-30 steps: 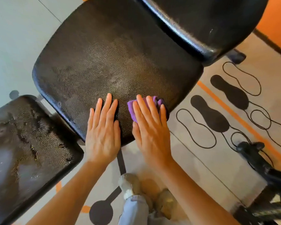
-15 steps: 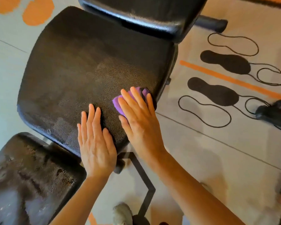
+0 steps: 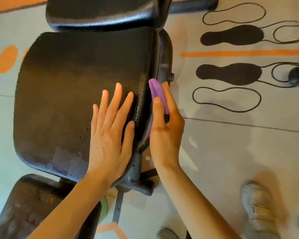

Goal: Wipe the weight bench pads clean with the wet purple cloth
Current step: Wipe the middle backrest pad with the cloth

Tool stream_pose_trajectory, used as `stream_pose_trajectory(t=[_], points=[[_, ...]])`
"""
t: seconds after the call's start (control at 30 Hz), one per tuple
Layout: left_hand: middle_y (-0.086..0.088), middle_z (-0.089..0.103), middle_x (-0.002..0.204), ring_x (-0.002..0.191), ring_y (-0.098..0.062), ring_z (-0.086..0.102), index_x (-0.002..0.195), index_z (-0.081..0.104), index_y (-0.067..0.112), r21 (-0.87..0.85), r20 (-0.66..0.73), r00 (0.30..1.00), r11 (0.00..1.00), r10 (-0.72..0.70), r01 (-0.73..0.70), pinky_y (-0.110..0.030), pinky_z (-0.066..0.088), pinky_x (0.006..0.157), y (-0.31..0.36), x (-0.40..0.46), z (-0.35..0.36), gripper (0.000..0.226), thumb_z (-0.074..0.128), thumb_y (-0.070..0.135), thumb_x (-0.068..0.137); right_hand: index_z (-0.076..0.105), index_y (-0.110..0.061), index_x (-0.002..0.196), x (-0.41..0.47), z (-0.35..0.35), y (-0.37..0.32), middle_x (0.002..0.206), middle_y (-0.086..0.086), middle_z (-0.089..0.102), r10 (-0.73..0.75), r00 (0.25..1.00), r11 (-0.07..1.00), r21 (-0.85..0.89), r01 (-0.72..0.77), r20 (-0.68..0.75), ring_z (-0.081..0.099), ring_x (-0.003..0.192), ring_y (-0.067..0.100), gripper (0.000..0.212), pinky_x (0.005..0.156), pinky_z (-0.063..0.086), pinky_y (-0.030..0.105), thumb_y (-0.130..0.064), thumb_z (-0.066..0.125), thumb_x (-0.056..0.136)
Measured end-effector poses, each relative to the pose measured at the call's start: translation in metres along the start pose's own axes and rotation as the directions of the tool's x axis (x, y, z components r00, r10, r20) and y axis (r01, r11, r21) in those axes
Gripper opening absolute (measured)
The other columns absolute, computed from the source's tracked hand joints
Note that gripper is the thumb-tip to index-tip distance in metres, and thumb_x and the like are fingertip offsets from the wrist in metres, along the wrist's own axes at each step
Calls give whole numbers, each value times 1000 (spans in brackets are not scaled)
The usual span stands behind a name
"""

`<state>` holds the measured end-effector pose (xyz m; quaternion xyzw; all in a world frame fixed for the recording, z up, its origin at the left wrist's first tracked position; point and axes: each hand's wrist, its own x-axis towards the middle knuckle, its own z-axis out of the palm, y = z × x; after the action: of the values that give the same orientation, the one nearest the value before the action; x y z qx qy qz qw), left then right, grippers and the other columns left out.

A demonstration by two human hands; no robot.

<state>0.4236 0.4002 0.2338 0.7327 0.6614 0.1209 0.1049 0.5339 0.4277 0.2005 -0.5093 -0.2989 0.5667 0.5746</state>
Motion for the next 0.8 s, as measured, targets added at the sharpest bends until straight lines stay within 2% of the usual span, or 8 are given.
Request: stream_pose_trajectory(t=[0.17,0.3,0.4,0.47,0.6,0.67,0.73,0.8], points=[[13,11,165,154,-10,1,154,21,30,-60,-13,1000,998,14,-14,-33,-4,126,-5,9,13,49,26,30,105,26,-25,152,4,15,17,156,-17,29,-78,994,994,88,70,82,26,144,-2,50,117,26,24,-33,29,103],[15,12,165,154,-9,4,154,21,32,-77,-40,999,997,12,-15,-31,-1,126,-4,9,15,49,24,30,105,20,-14,153,6,20,24,161,-8,21,-168,974,985,69,160,150,15,148,1,51,122,18,28,-22,29,104],[16,12,165,154,-7,4,154,20,35,-58,-36,999,998,9,-11,-28,-1,125,-2,10,14,50,23,30,104,26,-11,152,92,32,6,159,-7,22,-158,984,986,-41,162,80,16,145,-5,49,122,18,25,-25,26,105],[17,12,165,153,-7,5,154,19,36,-52,-33,999,999,11,-13,-30,0,125,-2,10,15,50,23,30,104,29,-12,151,130,36,-5,159,0,27,-152,986,988,-30,154,63,20,147,5,50,121,22,26,-29,26,104],[13,16,165,154,-10,9,154,21,35,-83,-38,999,996,16,-19,-37,7,125,-4,11,15,51,26,28,103,15,-21,153,23,24,18,162,-6,16,-209,964,978,16,209,162,10,150,7,52,123,17,33,-29,27,104],[12,17,165,154,-11,9,154,21,34,-91,-45,999,996,18,-22,-38,8,125,-4,10,14,51,26,28,103,15,-29,152,1,17,21,162,-11,14,-270,951,963,47,266,153,10,149,3,50,122,18,33,-30,29,104],[13,16,165,154,-11,9,154,21,33,-78,-36,999,997,22,-25,-37,8,124,-2,11,13,51,25,27,103,23,-16,152,58,25,13,161,-3,21,-249,955,966,-30,257,160,15,149,5,49,122,19,27,-25,27,105],[15,14,165,154,-10,7,155,20,34,-71,-31,999,997,28,-30,-37,7,124,-1,11,13,52,25,27,103,31,-10,150,128,35,-11,156,4,33,-150,985,980,-119,160,88,26,145,9,46,111,23,6,-23,27,106]])
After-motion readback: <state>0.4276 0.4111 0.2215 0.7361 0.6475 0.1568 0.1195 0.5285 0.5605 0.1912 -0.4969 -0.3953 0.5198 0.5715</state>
